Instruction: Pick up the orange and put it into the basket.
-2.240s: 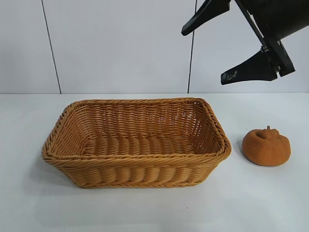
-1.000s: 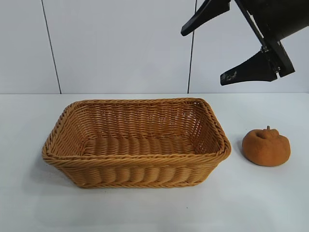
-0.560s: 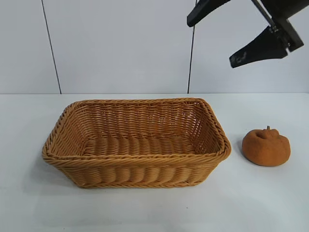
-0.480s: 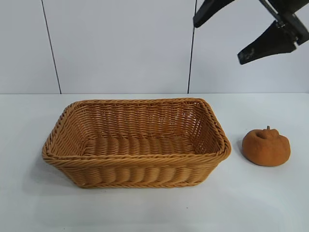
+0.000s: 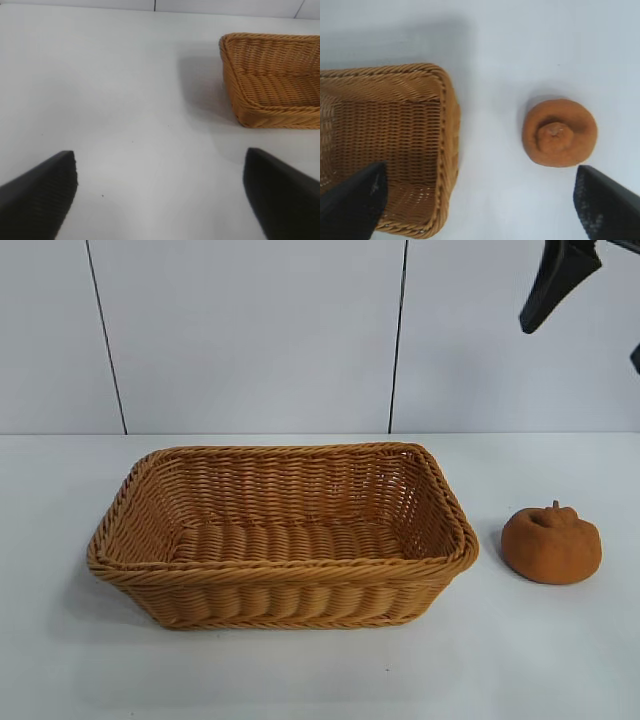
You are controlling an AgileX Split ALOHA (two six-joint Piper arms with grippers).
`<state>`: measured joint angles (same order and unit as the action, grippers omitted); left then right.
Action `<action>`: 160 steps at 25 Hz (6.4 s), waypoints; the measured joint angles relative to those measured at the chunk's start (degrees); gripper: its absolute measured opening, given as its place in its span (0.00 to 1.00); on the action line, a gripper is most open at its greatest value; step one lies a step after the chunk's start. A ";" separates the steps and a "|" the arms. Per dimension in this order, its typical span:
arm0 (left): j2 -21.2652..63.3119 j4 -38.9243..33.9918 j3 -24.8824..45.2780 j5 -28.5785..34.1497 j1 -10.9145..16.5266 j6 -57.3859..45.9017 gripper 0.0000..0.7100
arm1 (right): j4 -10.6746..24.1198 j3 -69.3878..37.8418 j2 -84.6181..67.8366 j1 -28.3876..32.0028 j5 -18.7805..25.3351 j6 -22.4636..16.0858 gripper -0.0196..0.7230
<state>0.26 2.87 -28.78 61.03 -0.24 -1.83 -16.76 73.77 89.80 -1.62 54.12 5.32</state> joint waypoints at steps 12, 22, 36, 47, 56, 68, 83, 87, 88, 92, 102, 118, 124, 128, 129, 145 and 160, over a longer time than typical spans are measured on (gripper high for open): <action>0.00 0.00 0.00 0.00 0.00 0.00 0.91 | 0.38 0.00 16.41 3.04 -2.04 0.15 0.96; 0.00 0.00 0.00 0.00 0.00 0.00 0.91 | -0.13 0.00 28.85 3.04 -4.89 0.15 0.83; 0.00 0.00 0.00 0.00 0.00 0.00 0.91 | -0.85 1.79 22.85 3.04 -2.13 0.27 0.07; 0.00 0.00 0.00 0.00 0.00 0.00 0.91 | -5.16 7.42 8.96 3.04 2.13 0.27 0.07; 0.00 0.00 0.00 0.00 0.00 0.00 0.91 | -6.39 7.42 7.73 -9.15 0.16 0.21 0.07; 0.00 0.00 0.00 0.00 0.00 0.00 0.91 | -6.78 7.42 14.46 -31.15 -15.53 -1.50 0.07; 0.00 0.00 0.00 0.00 0.00 0.00 0.91 | -5.68 7.37 29.98 -31.77 -19.87 -1.12 0.43; 0.00 0.00 0.00 0.00 0.00 0.00 0.91 | -5.45 7.37 29.10 -31.77 -19.31 -0.97 0.87; 0.00 0.00 0.00 0.00 0.00 0.00 0.91 | -4.89 7.60 28.62 -31.77 -18.42 -0.97 0.90; 0.00 -0.07 0.00 0.00 0.00 0.00 0.91 | -0.77 11.64 26.32 -31.77 -11.46 -2.47 0.95; 0.00 -0.09 0.00 0.05 0.00 0.00 0.91 | 18.50 32.64 25.28 -31.77 14.67 -10.38 0.96; 0.00 -0.09 0.00 0.01 0.00 0.00 0.91 | 21.01 34.61 25.28 -5.95 15.18 -10.40 0.96; 0.00 -0.09 0.00 0.01 0.00 0.00 0.91 | 18.93 34.61 25.28 1.62 15.24 -9.45 0.96; 0.00 -0.09 0.00 0.01 0.00 0.00 0.91 | 17.67 32.38 24.33 1.73 15.19 -7.65 0.96; 0.00 -0.09 0.00 0.01 0.00 0.00 0.91 | 17.56 30.59 23.28 1.73 15.14 -7.49 0.96; 0.00 -0.09 0.00 0.01 0.00 0.00 0.91 | 17.26 -23.56 -15.69 1.73 15.46 -5.32 0.96; 0.00 -0.09 0.00 0.01 0.00 0.00 0.91 | 16.76 -45.31 -63.86 1.73 4.19 -3.17 0.96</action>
<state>0.26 2.78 -28.78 61.04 -0.24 -1.83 0.00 28.46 25.94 0.11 58.31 2.14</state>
